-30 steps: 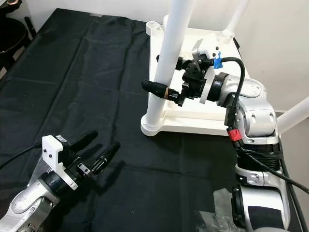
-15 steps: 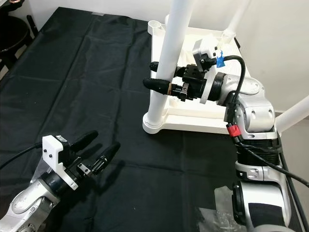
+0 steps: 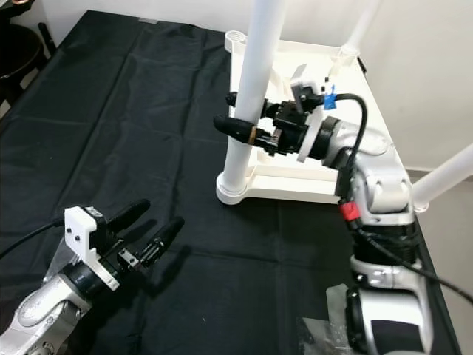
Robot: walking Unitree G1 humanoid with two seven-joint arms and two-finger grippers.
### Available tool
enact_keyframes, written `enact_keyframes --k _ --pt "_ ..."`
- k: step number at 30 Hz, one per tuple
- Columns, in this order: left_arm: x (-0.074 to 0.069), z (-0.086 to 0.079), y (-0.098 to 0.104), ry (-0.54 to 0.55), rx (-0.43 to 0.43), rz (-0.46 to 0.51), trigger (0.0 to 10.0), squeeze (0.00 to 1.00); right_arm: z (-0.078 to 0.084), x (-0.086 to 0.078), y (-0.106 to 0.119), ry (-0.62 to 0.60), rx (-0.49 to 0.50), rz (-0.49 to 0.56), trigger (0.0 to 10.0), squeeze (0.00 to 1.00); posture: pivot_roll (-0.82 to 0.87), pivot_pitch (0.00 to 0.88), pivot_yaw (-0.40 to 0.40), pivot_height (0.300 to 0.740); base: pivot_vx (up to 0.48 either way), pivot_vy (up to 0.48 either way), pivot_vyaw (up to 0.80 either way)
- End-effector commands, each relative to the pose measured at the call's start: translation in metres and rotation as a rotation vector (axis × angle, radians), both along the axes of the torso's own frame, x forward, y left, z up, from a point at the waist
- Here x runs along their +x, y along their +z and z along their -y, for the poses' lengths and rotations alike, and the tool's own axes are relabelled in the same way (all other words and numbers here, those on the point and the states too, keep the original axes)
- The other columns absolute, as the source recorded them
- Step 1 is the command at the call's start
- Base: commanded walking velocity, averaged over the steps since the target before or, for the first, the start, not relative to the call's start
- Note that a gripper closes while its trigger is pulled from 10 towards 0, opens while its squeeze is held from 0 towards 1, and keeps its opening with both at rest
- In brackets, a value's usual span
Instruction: Building children table
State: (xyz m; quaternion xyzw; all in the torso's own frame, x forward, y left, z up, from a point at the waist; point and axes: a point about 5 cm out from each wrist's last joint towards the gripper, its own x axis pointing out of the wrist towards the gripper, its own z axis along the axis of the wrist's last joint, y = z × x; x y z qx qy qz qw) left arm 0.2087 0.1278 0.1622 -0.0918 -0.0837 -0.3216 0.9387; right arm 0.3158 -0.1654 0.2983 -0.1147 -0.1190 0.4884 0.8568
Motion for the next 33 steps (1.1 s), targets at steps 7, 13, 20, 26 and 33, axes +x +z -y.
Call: enact_keyframes --k 7,13,20,26,33 --pt "-0.002 0.001 -0.002 -0.010 0.009 -0.010 10.0 0.00 0.000 0.004 -0.017 -0.059 -0.013 -0.072 0.0 0.00 0.01 0.246 -0.087 0.740 0.000 0.000 0.00" --pt "-0.002 0.001 -0.001 -0.006 0.010 -0.009 10.0 0.00 -0.005 0.010 -0.021 -0.193 0.015 -0.099 0.0 0.00 0.01 0.247 -0.090 0.740 0.000 0.000 0.00" --pt "-0.002 0.000 -0.001 -0.006 0.012 -0.010 10.0 0.00 -0.023 -0.010 -0.059 -0.858 0.189 -0.157 0.0 0.00 0.01 0.247 -0.089 0.740 0.000 0.000 0.00" --pt "-0.001 -0.001 -0.002 -0.006 0.015 -0.010 10.0 0.00 -0.032 -0.016 -0.066 -0.881 0.244 -0.206 0.0 0.00 0.01 0.240 -0.091 0.740 0.000 0.000 0.00" --pt "-0.001 -0.001 -0.003 -0.005 0.017 -0.011 10.0 0.00 -0.064 -0.026 -0.072 -0.743 0.172 -0.300 3.4 0.00 0.01 0.236 -0.097 0.740 0.000 0.000 0.00"
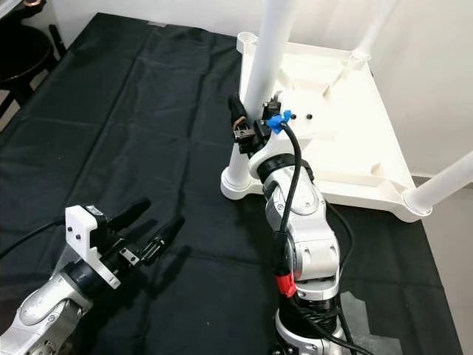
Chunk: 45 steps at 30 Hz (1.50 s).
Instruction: Building children table
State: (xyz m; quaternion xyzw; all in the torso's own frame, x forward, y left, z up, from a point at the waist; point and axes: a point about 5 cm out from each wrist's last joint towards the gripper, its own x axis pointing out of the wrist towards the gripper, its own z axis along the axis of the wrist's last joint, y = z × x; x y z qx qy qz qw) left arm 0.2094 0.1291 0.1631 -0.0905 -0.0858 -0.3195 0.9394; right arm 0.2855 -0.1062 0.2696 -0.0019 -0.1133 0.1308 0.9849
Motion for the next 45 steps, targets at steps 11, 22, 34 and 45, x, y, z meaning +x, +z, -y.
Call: enact_keyframes --k 11,22,34,45 --pt "-0.005 0.002 -0.004 -0.017 0.012 -0.021 10.0 0.00 -0.010 -0.007 -0.006 0.618 -0.145 -0.077 10.0 1.00 0.01 0.240 -0.093 0.740 0.000 0.000 0.00" --pt "-0.009 0.002 -0.001 -0.022 0.011 -0.025 10.0 0.00 0.030 0.028 0.020 0.731 -0.358 0.040 10.0 1.00 0.04 0.270 -0.079 0.740 0.000 0.000 0.00" --pt "-0.011 0.002 0.000 -0.015 0.014 -0.027 10.0 0.00 0.047 0.044 0.043 0.865 -0.386 0.079 0.0 0.00 0.05 0.277 -0.082 0.740 0.000 0.000 0.00" --pt "-0.008 0.003 0.000 -0.012 0.013 -0.026 10.0 0.00 0.053 0.045 0.032 0.852 -0.370 0.074 0.0 0.00 0.04 0.274 -0.085 0.740 0.000 0.000 0.00"
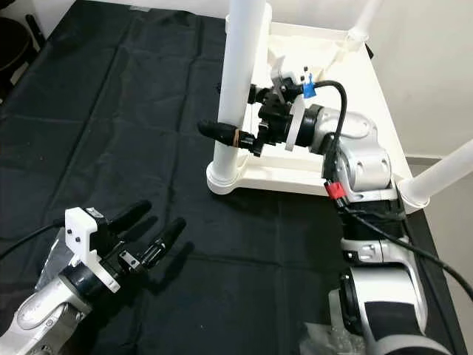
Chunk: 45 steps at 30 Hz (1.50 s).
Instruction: Building children table
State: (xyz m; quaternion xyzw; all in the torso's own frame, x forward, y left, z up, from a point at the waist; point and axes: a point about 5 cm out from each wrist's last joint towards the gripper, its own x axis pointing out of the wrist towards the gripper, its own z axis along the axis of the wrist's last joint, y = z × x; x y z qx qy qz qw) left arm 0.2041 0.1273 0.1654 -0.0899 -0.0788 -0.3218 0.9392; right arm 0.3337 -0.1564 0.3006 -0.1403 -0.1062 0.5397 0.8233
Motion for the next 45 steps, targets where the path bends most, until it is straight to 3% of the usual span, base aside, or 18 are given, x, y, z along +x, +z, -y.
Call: enact_keyframes --k 1,6,9,22,23,25,26,28,29,40,41,42,44,45 --pt "-0.003 0.001 -0.002 -0.006 0.007 -0.013 10.0 0.00 0.003 -0.004 -0.001 -0.005 0.020 0.000 0.0 0.00 0.04 0.274 -0.085 0.740 0.000 0.000 0.00" --pt "-0.002 0.001 -0.002 -0.007 0.004 -0.013 10.0 0.00 -0.007 -0.011 -0.016 -0.085 0.070 -0.050 0.0 0.00 0.02 0.269 -0.086 0.740 0.000 0.000 0.00" --pt "0.000 0.001 -0.002 -0.008 0.001 -0.013 10.0 0.00 -0.033 -0.033 -0.040 -0.145 0.154 -0.145 0.0 0.00 0.01 0.269 -0.082 0.740 0.000 0.000 0.00" --pt "0.001 0.000 -0.003 -0.004 0.003 -0.009 10.0 0.00 -0.035 -0.034 -0.038 -0.200 0.152 -0.139 0.0 0.00 0.02 0.261 -0.091 0.740 0.000 0.000 0.00" --pt "0.000 0.000 -0.003 -0.003 0.004 -0.009 10.0 0.00 -0.038 -0.034 -0.041 -0.270 0.154 -0.147 0.0 0.00 0.01 0.262 -0.091 0.740 0.000 0.000 0.00" --pt "0.000 0.000 -0.003 -0.004 0.004 -0.010 10.0 0.00 -0.034 -0.029 -0.054 -0.627 0.142 -0.126 0.0 0.00 0.01 0.262 -0.092 0.740 0.000 0.000 0.00" --pt "0.000 0.000 -0.003 -0.004 0.004 -0.010 10.0 0.00 -0.034 -0.029 -0.054 -0.627 0.142 -0.126 0.0 0.00 0.01 0.262 -0.092 0.740 0.000 0.000 0.00" --pt "0.001 0.000 -0.003 -0.007 0.003 -0.012 10.0 0.00 -0.030 -0.038 -0.068 -0.900 0.175 -0.110 0.0 0.00 0.01 0.260 -0.092 0.740 0.000 0.000 0.00" --pt "0.001 0.000 -0.003 -0.008 0.003 -0.013 10.0 0.00 -0.030 -0.044 -0.071 -0.951 0.187 -0.097 0.0 0.00 0.02 0.259 -0.091 0.740 0.000 0.000 0.00" --pt "0.001 0.000 -0.005 -0.009 0.006 -0.014 10.0 0.00 -0.047 -0.049 -0.078 -0.909 0.201 -0.168 0.0 0.00 0.01 0.248 -0.093 0.740 0.000 0.000 0.00" --pt "0.001 0.001 -0.005 -0.009 0.006 -0.014 10.0 0.00 -0.049 -0.049 -0.078 -0.886 0.183 -0.179 4.5 0.00 0.02 0.249 -0.094 0.740 0.000 0.000 0.00" --pt "0.000 0.001 -0.005 -0.009 0.006 -0.015 10.0 0.00 -0.051 -0.048 -0.078 -0.857 0.167 -0.181 10.0 0.00 0.02 0.249 -0.094 0.740 0.000 0.000 0.00" --pt "0.000 0.001 -0.005 -0.009 0.006 -0.015 10.0 0.00 -0.051 -0.048 -0.078 -0.857 0.167 -0.181 10.0 0.00 0.02 0.249 -0.094 0.740 0.000 0.000 0.00" --pt "0.000 0.001 -0.004 -0.009 0.006 -0.015 10.0 0.00 -0.051 -0.046 -0.072 -0.808 0.186 -0.162 10.0 0.46 0.02 0.251 -0.093 0.740 0.000 0.000 0.00"
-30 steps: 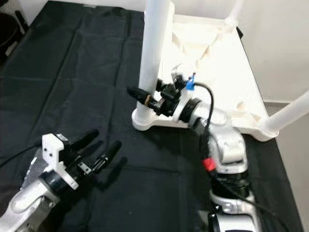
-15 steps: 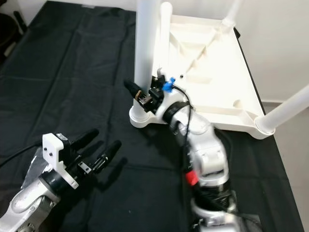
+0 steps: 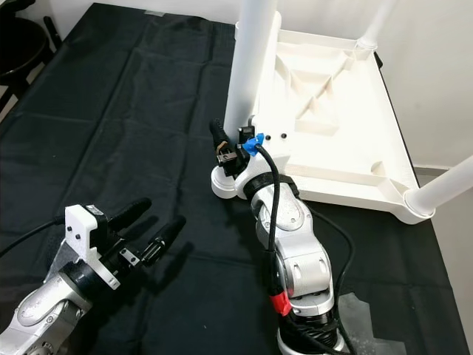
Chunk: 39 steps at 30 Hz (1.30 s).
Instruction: Building children table
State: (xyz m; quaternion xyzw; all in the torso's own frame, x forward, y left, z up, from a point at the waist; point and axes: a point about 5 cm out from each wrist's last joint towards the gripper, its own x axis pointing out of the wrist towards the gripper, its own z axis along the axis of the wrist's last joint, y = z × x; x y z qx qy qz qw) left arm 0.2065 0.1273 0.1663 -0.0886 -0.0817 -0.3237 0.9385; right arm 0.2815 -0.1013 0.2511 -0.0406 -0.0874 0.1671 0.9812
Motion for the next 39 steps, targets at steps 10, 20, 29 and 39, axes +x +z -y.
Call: enact_keyframes --k 10,20,29,39 --pt "-0.003 0.001 -0.004 -0.010 0.001 -0.025 10.0 0.00 0.028 0.019 0.028 0.381 -0.078 0.086 10.0 1.00 0.02 0.262 -0.084 0.740 0.000 0.000 0.00" --pt "-0.003 0.001 -0.003 -0.010 0.001 -0.025 10.0 0.00 0.055 0.029 0.049 0.572 -0.265 0.122 10.0 0.87 0.03 0.268 -0.080 0.740 0.000 0.000 0.00" --pt "-0.005 0.002 -0.002 -0.007 0.002 -0.023 10.0 0.00 0.059 0.059 0.080 0.683 -0.309 0.181 0.0 0.00 0.04 0.281 -0.082 0.740 0.000 0.000 0.00" --pt "-0.007 0.003 0.000 -0.004 -0.002 -0.024 10.0 0.00 0.059 0.061 0.077 0.740 -0.334 0.168 0.0 0.00 0.04 0.293 -0.088 0.740 0.000 0.000 0.00"
